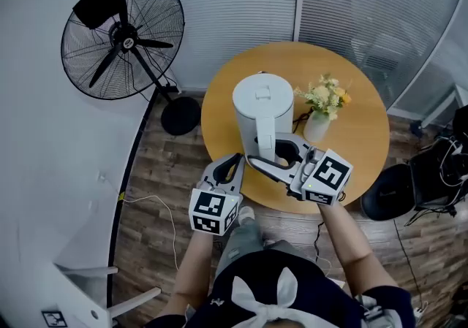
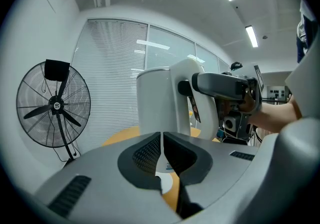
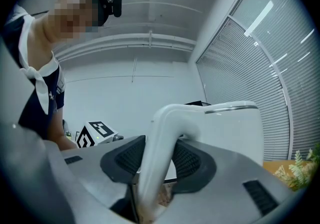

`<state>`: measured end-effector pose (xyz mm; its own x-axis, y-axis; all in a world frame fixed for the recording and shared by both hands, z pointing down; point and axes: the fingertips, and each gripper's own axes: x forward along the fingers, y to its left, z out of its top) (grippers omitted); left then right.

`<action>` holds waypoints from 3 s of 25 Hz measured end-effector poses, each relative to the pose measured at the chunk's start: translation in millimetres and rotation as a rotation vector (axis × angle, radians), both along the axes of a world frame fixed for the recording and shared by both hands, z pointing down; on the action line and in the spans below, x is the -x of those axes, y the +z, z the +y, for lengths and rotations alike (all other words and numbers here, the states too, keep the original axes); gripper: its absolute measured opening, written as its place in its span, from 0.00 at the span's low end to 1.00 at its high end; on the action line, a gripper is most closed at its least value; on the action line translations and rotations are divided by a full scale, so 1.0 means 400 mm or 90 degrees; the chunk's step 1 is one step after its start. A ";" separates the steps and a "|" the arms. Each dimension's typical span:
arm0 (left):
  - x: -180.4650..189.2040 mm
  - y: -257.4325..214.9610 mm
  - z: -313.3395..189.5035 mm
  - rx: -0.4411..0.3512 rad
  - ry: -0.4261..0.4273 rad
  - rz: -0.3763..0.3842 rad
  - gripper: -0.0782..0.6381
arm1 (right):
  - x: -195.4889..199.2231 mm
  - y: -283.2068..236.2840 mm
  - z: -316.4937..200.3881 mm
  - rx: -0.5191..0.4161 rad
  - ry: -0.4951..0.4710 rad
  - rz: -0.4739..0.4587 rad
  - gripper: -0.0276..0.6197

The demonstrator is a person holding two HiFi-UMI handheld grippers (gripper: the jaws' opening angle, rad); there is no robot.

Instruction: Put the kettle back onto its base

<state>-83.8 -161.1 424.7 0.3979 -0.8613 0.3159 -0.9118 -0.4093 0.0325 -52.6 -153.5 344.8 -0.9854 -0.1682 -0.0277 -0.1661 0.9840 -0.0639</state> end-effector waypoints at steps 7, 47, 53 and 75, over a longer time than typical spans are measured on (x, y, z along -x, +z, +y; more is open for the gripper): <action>0.020 0.008 -0.021 0.000 0.025 -0.004 0.16 | 0.011 0.013 -0.019 0.003 0.035 -0.007 0.31; 0.109 0.116 -0.195 0.065 0.059 -0.001 0.16 | 0.061 0.239 -0.194 0.139 0.096 0.020 0.31; 0.122 0.128 -0.206 0.072 0.058 -0.003 0.16 | 0.060 0.268 -0.206 0.157 0.105 0.022 0.31; 0.149 0.169 -0.234 0.097 0.051 -0.002 0.16 | 0.056 0.377 -0.243 0.217 0.126 0.037 0.31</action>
